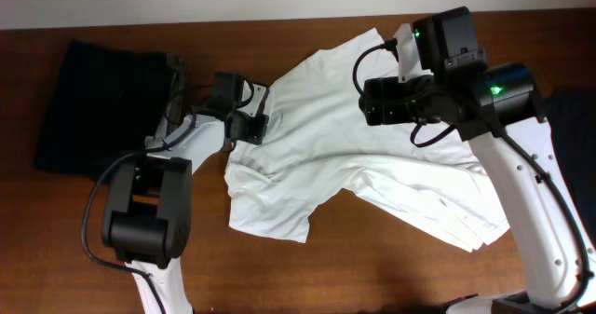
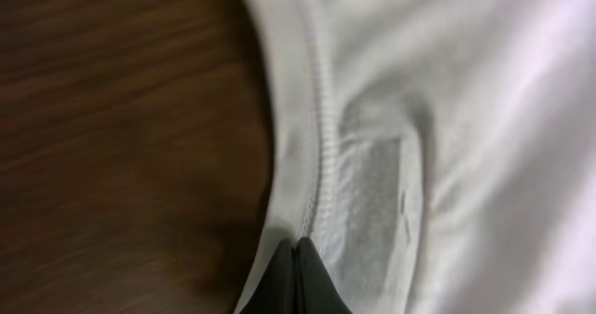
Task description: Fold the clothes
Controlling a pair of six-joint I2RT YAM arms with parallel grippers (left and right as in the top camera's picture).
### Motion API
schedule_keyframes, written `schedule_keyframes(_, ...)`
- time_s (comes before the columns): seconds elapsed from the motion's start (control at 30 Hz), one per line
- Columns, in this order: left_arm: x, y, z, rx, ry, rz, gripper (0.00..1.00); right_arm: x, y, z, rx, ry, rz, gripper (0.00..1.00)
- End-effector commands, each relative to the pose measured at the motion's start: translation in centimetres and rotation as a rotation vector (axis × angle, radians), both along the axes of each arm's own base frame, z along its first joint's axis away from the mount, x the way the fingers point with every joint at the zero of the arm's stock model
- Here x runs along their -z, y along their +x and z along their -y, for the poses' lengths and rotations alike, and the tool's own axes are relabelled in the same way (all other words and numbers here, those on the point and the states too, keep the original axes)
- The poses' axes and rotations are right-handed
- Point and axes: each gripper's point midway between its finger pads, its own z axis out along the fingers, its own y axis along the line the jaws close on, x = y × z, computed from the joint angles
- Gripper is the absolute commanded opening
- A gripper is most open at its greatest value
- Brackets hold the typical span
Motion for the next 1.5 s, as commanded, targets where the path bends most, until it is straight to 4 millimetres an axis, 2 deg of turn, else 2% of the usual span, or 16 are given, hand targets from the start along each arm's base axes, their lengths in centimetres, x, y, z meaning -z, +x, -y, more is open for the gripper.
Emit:
schedule_keyframes(0.0, 3.6, -1.1, -10.8, -0.346, 0.326, -0.087, 0.0, -0.3, 0.4, 1.0, 0.031, -0.039, 0.022, 0.78)
schedule_keyframes(0.17, 2.4, -1.3, -16.4, -0.484, 0.316, -0.159, 0.0, 4.5, 1.5, 2.8, 0.121, -0.125, -0.096, 0.78)
schedule_keyframes(0.27, -0.1, -0.2, -17.5, -0.503, 0.287, -0.17, 0.0, 7.9, 3.2, 5.0, 0.222, -0.129, -0.189, 0.8)
schedule_keyframes(0.37, -3.9, 1.4, -15.5, -0.462, 0.17, -0.152, 0.0, 12.6, 4.8, 9.0, 0.332, -0.138, -0.318, 0.71)
schedule_keyframes(0.43, -8.3, 2.6, -14.2, -0.434, 0.088, -0.101, 0.01, 17.5, 5.1, 13.1, 0.443, -0.115, -0.466, 0.48)
schedule_keyframes(0.57, -12.9, 2.2, -12.0, -0.339, -0.012, -0.055, 0.1, 23.9, 4.7, 17.9, 0.562, -0.031, -0.64, 0.43)
schedule_keyframes(0.73, -13.4, 0.6, -9.3, -0.276, -0.051, -0.104, 0.12, 29.3, 5.0, 20.3, 0.613, -0.012, -0.699, 0.08)
schedule_keyframes(0.83, -13.5, 0.6, -7.9, -0.242, -0.048, -0.099, 0.15, 31.7, 6.4, 20.9, 0.641, -0.019, -0.666, 0.04)
schedule_keyframes(0.9, -13.5, 0.6, -6.9, -0.217, -0.047, -0.091, 0.21, 33.2, 8.4, 23.0, 0.715, -0.076, -0.576, 0.04)
schedule_keyframes(1.03, -13.3, 0.4, -5.5, -0.121, -0.015, -0.075, 0.31, 32.5, 12.5, 25.4, 0.785, -0.01, -0.403, 0.04)
schedule_keyframes(1.13, -12.3, 0.5, -4.4, -0.044, 0.011, -0.068, 0.45, 29.6, 15.5, 24.7, 0.69, 0.112, -0.311, 0.04)
schedule_keyframes(1.2, -11.2, 1.9, -3.8, -0.03, 0.01, -0.035, 0.48, 24.9, 16.8, 23.0, 0.552, 0.202, -0.266, 0.04)
schedule_keyframes(1.23, -10.8, 2.8, -3.6, -0.024, 0.007, -0.012, 0.48, 23.2, 16.8, 22.6, 0.536, 0.22, -0.263, 0.04)
schedule_keyframes(1.33, -8.1, 6.1, -3.1, -0.013, 0.002, 0.063, 0.48, 15.0, 15.6, 19.9, 0.416, 0.299, -0.237, 0.05)
schedule_keyframes(1.4, -5.7, 7.6, -2.9, -0.011, 0.001, 0.082, 0.36, 10.5, 14.3, 17.7, 0.335, 0.317, -0.208, 0.05)
schedule_keyframes(1.47, -3.6, 8.4, -2.8, -0.011, -0.001, 0.087, 0.16, 7.2, 12.7, 15.9, 0.276, 0.297, -0.18, 0.05)
